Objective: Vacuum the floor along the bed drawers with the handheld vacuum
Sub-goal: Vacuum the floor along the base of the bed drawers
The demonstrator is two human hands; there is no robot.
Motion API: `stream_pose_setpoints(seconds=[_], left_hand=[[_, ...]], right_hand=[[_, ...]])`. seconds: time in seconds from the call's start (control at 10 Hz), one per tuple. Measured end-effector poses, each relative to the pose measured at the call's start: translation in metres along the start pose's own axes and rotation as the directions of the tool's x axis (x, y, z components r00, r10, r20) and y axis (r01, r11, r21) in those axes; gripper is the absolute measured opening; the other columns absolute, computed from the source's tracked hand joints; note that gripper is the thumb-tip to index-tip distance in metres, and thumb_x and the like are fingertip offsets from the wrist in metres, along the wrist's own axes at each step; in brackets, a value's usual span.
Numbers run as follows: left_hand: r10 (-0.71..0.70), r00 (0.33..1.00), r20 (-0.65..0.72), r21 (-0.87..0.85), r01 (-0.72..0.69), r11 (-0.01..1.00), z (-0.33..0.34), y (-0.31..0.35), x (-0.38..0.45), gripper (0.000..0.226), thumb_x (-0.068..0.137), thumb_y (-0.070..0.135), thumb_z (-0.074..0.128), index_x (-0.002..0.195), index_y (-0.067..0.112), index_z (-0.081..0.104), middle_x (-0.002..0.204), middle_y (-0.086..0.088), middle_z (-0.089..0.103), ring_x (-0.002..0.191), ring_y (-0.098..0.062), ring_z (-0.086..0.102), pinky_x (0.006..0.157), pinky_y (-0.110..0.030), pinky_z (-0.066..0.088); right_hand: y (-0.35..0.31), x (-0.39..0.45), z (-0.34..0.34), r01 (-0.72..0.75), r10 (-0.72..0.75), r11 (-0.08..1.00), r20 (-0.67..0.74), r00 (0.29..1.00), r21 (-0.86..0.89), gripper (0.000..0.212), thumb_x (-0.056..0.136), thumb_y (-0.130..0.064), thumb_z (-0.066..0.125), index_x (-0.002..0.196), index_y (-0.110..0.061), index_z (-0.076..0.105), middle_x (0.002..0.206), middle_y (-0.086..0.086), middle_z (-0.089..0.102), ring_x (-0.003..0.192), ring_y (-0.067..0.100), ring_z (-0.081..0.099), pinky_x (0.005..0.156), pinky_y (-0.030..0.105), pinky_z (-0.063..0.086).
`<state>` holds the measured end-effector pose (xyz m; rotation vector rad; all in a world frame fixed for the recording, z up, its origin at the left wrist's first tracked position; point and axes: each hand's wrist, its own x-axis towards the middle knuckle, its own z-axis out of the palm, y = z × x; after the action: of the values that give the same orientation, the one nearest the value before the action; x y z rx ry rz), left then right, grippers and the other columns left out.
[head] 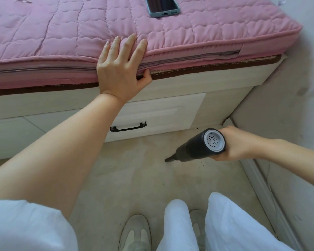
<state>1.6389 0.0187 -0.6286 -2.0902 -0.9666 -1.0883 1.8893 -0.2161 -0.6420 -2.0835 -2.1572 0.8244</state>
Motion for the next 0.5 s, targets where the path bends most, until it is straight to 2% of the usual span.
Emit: stream_pose_setpoints(seconds=[0.3, 0.4, 0.5], left_hand=[[-0.003, 1.0, 0.019, 0.003, 0.003, 1.0, -0.0008, 0.0007, -0.0001, 0.054, 0.089, 0.045, 0.055, 0.136, 0.02, 0.061, 0.136, -0.008, 0.063, 0.122, -0.04, 0.061, 0.106, -0.053, 0.047], [-0.006, 1.0, 0.018, -0.001, 0.006, 1.0, -0.001, 0.0008, -0.0004, 0.053, 0.089, 0.045, 0.055, 0.136, 0.021, 0.061, 0.136, -0.008, 0.063, 0.122, -0.04, 0.061, 0.106, -0.053, 0.047], [-0.008, 1.0, 0.02, 0.003, 0.008, 1.0, 0.0004, 0.0008, -0.0015, 0.054, 0.089, 0.045, 0.054, 0.137, 0.021, 0.061, 0.137, -0.008, 0.062, 0.122, -0.04, 0.06, 0.107, -0.053, 0.046]], right_hand=[[0.0055, -0.0133, -0.0025, 0.043, -0.042, 0.999, 0.115, 0.992, -0.007, 0.023, 0.061, -0.02, 0.065, 0.062, -0.02, 0.042, 0.053, -0.006, 0.043, 0.048, 0.008, 0.038, 0.045, 0.021, 0.029], [0.0043, -0.0142, -0.0018, 0.061, -0.058, 0.998, 0.117, 0.991, -0.027, 0.022, 0.059, -0.024, 0.063, 0.062, -0.022, 0.041, 0.053, -0.006, 0.043, 0.048, 0.008, 0.038, 0.045, 0.023, 0.03], [0.0023, -0.0123, 0.0018, 0.08, -0.078, 0.996, 0.061, 0.995, -0.031, 0.028, 0.062, -0.022, 0.065, 0.059, -0.026, 0.038, 0.051, -0.006, 0.042, 0.048, 0.009, 0.038, 0.044, 0.02, 0.027]])
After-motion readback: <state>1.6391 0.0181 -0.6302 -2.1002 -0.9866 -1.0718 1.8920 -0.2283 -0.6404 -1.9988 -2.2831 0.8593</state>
